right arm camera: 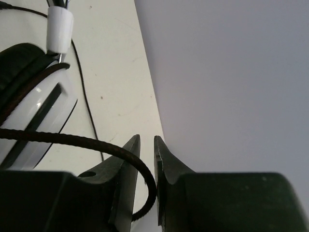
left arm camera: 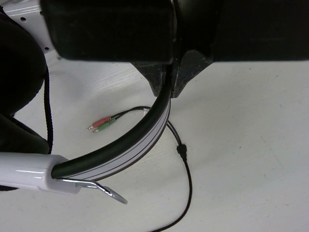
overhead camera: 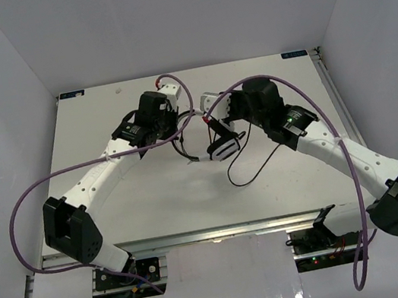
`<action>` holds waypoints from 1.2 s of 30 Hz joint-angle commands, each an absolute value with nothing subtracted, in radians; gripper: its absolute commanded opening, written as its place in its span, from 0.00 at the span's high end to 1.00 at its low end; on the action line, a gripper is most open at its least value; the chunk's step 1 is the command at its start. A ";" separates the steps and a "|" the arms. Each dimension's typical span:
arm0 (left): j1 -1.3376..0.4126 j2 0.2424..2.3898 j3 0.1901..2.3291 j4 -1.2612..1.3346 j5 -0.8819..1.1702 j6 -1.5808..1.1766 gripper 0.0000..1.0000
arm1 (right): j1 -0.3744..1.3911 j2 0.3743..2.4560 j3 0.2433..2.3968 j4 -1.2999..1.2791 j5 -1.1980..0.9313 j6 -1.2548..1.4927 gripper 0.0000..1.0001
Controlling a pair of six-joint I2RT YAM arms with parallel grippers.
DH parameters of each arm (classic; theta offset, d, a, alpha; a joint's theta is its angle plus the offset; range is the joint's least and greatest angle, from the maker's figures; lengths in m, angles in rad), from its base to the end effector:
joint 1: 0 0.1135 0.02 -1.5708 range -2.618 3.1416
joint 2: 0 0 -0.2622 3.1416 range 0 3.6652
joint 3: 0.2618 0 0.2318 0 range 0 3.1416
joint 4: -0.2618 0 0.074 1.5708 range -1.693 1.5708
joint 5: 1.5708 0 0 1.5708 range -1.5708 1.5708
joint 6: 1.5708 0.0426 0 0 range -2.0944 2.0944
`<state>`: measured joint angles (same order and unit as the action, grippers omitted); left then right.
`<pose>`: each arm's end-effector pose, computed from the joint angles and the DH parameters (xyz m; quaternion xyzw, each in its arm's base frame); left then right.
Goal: Wrap the headphones
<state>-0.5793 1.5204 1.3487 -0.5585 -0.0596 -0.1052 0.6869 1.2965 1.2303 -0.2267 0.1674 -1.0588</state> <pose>0.2729 -0.1755 0.3185 0.2025 0.8899 -0.1113 0.3933 0.2267 0.1768 0.3775 -0.5808 0.5523 -0.1758 0.5716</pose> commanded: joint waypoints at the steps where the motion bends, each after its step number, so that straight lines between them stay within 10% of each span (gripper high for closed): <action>1: -0.577 1.430 1.331 -0.580 0.147 -0.040 1.00 | 0.608 1.334 1.311 -0.193 -0.084 -0.911 0.73; 9: -0.577 1.360 1.290 -0.547 0.335 -0.059 1.00 | 0.410 1.462 1.411 -0.218 -0.413 -0.665 0.71; 18: -0.578 1.302 1.469 -0.481 0.431 -0.232 1.00 | 0.284 1.557 1.201 0.121 -1.244 -0.244 0.69; 25: -0.578 1.327 1.638 -0.486 0.413 -0.345 1.00 | 0.346 1.618 1.019 0.892 -1.336 0.409 0.54; 36: -0.578 1.371 1.829 -0.619 0.235 -0.390 1.00 | 0.449 1.598 0.876 1.201 -1.326 0.666 0.43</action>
<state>-0.5792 1.3784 1.7606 -0.5975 0.3178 -0.3260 0.4234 1.6428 0.9440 1.0268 -1.3052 0.5616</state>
